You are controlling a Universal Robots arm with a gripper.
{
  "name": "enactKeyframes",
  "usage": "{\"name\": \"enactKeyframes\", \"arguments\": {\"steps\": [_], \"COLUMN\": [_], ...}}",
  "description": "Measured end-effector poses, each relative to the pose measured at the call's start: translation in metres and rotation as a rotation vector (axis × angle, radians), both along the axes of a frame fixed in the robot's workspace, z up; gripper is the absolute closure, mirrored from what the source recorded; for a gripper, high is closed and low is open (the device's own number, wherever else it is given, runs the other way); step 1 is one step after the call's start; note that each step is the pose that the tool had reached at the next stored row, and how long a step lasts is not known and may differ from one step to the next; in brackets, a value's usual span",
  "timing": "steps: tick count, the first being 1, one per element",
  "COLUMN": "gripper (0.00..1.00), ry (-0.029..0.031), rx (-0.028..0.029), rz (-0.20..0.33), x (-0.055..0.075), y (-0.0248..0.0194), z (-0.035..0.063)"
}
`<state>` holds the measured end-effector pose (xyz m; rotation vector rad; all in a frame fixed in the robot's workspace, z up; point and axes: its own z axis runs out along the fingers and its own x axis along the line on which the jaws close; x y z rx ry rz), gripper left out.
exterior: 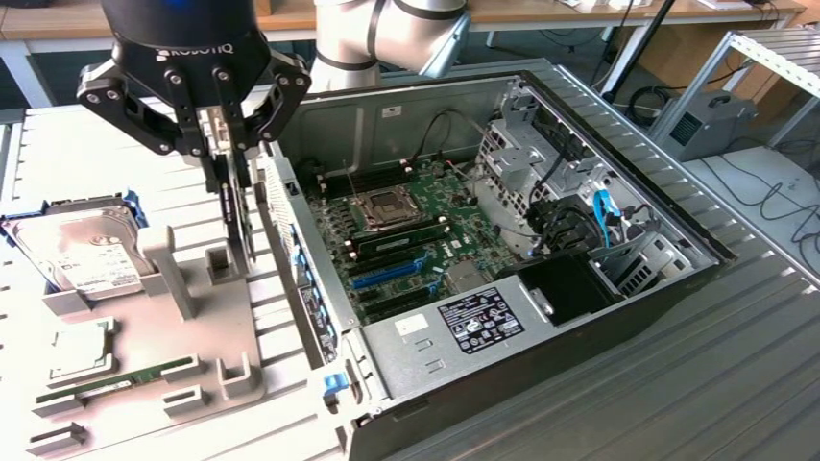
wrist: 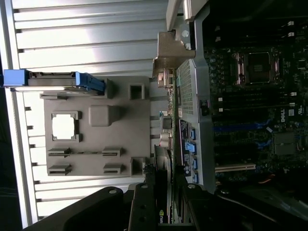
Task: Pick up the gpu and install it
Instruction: 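Pick up the gpu and move the gpu toward the slot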
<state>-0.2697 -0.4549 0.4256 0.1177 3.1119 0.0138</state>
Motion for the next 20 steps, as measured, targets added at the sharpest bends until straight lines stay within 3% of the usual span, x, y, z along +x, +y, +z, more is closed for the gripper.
{"name": "enactKeyframes", "arguments": {"steps": [20], "gripper": [0.74], "ry": [0.0000], "rx": [-0.0005], "rz": [0.000], "x": [0.0057], "y": [0.0000], "z": [-0.0004]}}
